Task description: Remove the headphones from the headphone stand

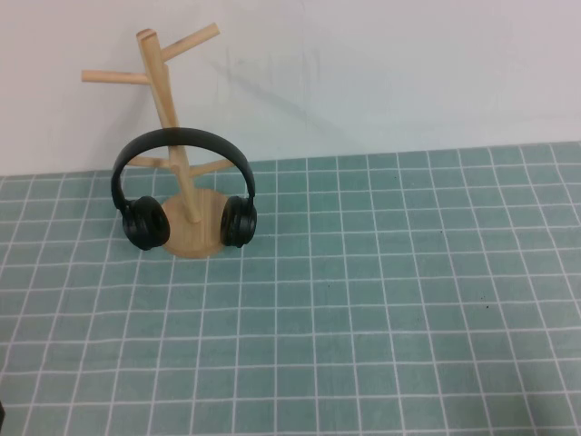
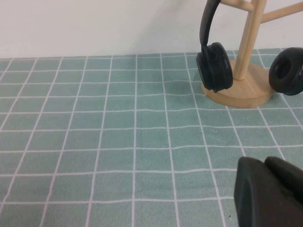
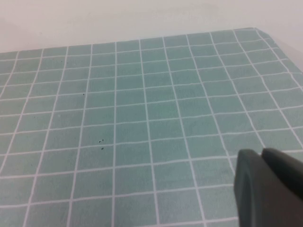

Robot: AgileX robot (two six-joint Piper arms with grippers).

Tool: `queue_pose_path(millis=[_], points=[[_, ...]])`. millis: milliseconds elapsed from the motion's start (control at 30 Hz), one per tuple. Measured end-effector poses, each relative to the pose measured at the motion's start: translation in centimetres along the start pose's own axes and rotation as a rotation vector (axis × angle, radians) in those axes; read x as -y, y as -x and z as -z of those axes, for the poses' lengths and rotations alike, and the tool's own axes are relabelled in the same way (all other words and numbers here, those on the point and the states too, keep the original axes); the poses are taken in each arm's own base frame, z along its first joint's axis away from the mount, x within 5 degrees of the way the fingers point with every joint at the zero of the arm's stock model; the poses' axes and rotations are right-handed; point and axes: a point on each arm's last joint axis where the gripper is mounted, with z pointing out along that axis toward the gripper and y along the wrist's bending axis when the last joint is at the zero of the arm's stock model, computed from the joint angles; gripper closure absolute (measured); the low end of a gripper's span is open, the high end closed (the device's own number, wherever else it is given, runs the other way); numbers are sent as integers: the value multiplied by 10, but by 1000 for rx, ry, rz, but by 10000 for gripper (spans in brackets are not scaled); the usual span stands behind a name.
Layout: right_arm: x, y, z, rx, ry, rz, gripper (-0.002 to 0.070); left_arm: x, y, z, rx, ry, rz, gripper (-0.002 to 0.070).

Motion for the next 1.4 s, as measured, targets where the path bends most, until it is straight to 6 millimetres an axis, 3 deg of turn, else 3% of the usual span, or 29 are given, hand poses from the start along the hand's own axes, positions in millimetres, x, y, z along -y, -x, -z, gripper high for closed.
queue_pose_path(millis=[733,867,1133,1400], points=[[0,5,0,56,3,2,685,1,1,0,6,-12,34,678],[0,5,0,56,3,2,685,4,5,0,48,-53,169,678],[0,5,0,56,3,2,684,7,20,2,189,-143,613,678],[0,5,0,56,3,2,685,5,32,6,244,-146,675,678]])
